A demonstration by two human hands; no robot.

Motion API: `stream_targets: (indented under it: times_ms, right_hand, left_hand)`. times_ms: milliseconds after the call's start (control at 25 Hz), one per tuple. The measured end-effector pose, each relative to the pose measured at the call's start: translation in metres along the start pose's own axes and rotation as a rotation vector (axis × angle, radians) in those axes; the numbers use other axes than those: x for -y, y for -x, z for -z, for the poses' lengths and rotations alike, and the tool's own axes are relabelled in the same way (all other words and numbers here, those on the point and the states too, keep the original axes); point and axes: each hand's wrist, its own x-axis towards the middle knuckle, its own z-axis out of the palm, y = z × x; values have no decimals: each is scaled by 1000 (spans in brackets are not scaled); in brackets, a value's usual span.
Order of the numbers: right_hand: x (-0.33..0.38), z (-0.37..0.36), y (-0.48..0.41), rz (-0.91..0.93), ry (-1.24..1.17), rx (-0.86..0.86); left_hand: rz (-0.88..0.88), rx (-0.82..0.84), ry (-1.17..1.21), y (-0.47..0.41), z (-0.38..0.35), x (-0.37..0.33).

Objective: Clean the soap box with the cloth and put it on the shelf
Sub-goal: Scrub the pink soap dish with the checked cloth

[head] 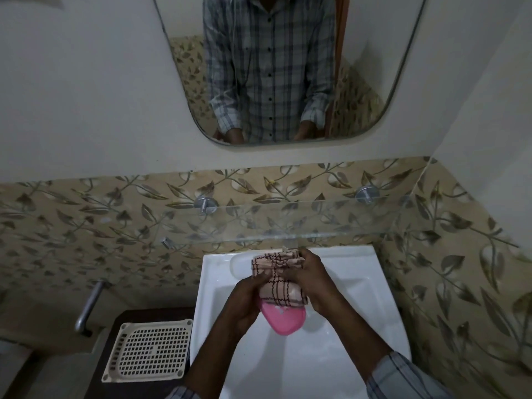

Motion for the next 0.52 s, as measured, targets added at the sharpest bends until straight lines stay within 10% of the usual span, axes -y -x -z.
stream_targets:
  times_ms: [520]
  right_hand:
    - [-49, 56, 23, -299, -352, 201]
  left_hand:
    - [64, -163, 235, 1, 27, 1]
